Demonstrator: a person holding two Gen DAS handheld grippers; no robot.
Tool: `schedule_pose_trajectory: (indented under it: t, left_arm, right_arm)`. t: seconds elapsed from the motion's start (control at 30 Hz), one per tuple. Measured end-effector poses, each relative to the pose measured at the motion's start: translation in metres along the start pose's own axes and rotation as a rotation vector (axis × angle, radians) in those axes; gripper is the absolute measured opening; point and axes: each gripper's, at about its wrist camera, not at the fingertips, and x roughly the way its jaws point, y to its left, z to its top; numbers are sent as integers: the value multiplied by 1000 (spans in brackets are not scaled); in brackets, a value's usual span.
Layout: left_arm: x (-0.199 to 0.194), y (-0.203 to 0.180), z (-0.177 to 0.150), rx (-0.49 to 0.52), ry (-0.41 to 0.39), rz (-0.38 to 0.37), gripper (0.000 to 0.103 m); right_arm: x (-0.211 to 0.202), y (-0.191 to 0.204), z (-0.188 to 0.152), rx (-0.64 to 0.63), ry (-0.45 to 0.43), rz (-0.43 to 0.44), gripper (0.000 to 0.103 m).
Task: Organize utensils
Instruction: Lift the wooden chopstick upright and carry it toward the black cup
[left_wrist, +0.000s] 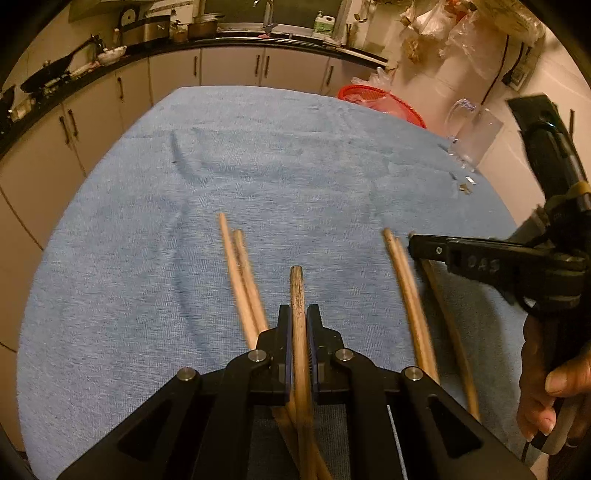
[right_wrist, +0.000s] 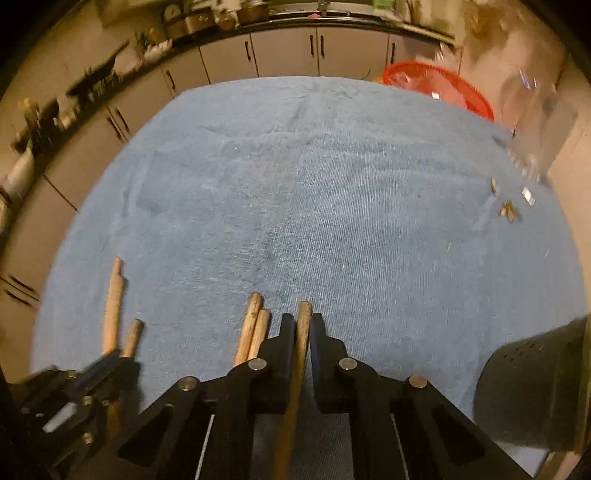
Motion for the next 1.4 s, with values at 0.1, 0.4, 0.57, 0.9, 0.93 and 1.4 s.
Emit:
schedule_pose_trajectory:
  t: [0.1,0.4,0.57,0.9,0.93,1.4]
  left_arm:
    - [-8,0,1,0,-33,-14,8]
    - [-65,-11,7,-25,-112,-116,8]
    - [-106,-20,8,-28,-173,-128,8]
    - [-154,-35,11,-8,-260,-110,8]
    - [-156,-36,12,-5,-264,-110,8]
    - [-177,-44,12,8,-304,-91,8]
  right_arm:
    - [-25,-11,-6,56,-72,80,7]
    - [-141,-15,-41,45,-379,211,7]
    - [-194,-12,-70,7,-552,223,7]
    - [-232,-10,-97,-5,-653,240,7]
    - [-236,-12,-99,-3,-662,237,7]
    - [-251,-27,-104,30,-707,232,7]
